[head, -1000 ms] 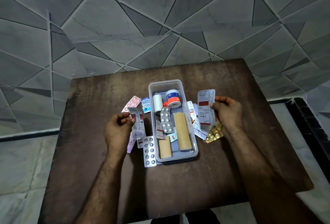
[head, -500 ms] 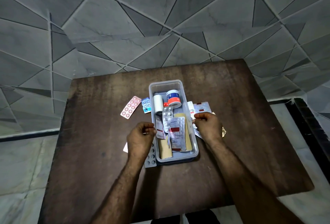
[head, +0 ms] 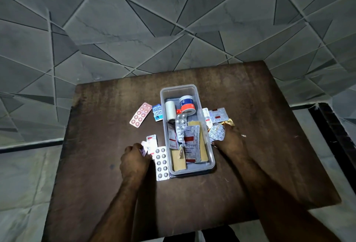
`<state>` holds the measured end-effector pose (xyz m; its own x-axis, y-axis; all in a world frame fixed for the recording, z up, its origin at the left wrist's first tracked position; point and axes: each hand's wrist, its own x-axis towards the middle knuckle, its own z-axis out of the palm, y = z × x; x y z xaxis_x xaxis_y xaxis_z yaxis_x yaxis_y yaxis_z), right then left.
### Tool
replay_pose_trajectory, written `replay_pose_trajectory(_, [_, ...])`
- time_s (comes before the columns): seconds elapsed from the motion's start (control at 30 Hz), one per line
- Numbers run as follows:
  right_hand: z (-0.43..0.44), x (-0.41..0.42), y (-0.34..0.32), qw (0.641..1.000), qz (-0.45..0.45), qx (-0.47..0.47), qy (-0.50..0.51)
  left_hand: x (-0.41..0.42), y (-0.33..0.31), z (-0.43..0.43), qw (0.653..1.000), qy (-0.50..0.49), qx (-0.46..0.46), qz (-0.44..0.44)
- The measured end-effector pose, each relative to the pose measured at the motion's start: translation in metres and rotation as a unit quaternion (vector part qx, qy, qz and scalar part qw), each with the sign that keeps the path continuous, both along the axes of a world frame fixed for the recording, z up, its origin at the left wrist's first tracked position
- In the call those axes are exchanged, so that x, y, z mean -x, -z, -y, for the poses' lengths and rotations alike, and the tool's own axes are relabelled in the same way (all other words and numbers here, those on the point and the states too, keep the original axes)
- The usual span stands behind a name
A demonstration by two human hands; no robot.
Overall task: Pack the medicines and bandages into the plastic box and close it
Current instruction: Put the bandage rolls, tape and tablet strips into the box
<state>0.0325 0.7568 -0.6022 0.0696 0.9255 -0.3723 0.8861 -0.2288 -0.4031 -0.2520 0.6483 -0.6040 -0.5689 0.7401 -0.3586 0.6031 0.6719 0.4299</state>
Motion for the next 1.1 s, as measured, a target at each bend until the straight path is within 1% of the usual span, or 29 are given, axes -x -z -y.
replay_pose_trajectory(0.2, [-0.002,0.007,-0.008,0.999,0.025,-0.022,0.026,0.002,0.0,-0.006,0.999,-0.02,-0.028,0.03])
replay_pose_trajectory(0.37, [-0.005,-0.001,-0.011,0.995,-0.02,-0.043,0.087,0.008,-0.006,-0.004,0.995,-0.054,-0.054,0.059])
replay_pose_trajectory(0.4, [-0.007,-0.004,-0.012,0.993,-0.048,-0.046,0.102,0.01,-0.008,-0.004,0.994,-0.07,-0.05,0.065])
replay_pose_trajectory(0.5, [-0.014,-0.012,-0.021,0.979,-0.147,-0.014,0.143,0.014,-0.014,-0.009,0.989,-0.11,-0.034,0.091])
replay_pose_trajectory(0.6, [-0.023,-0.017,-0.033,0.967,-0.184,-0.032,0.172,0.021,-0.021,-0.017,0.985,-0.115,-0.084,0.092])
replay_pose_trajectory(0.67, [-0.029,-0.015,-0.047,0.957,-0.212,-0.057,0.19,0.023,-0.028,-0.026,0.977,-0.13,-0.126,0.115])
replay_pose_trajectory(0.73, [-0.035,-0.008,-0.061,0.94,-0.26,-0.089,0.204,0.022,-0.035,-0.036,0.958,-0.148,-0.172,0.174])
replay_pose_trajectory(0.8, [-0.04,0.002,-0.071,0.917,-0.313,-0.114,0.217,0.012,-0.049,-0.048,0.929,-0.163,-0.214,0.254])
replay_pose_trajectory(0.87, [-0.044,0.016,-0.076,0.903,-0.345,-0.129,0.223,0.0,-0.06,-0.06,0.91,-0.155,-0.239,0.302])
replay_pose_trajectory(0.9, [-0.045,0.024,-0.079,0.899,-0.354,-0.133,0.221,-0.006,-0.063,-0.065,0.905,-0.149,-0.243,0.315])
replay_pose_trajectory(0.97, [-0.045,0.039,-0.083,0.892,-0.375,-0.136,0.215,-0.015,-0.064,-0.075,0.907,-0.132,-0.235,0.323])
replay_pose_trajectory(1.1, [-0.039,0.062,-0.08,0.892,-0.388,-0.11,0.206,-0.027,-0.059,-0.086,0.92,-0.114,-0.208,0.31])
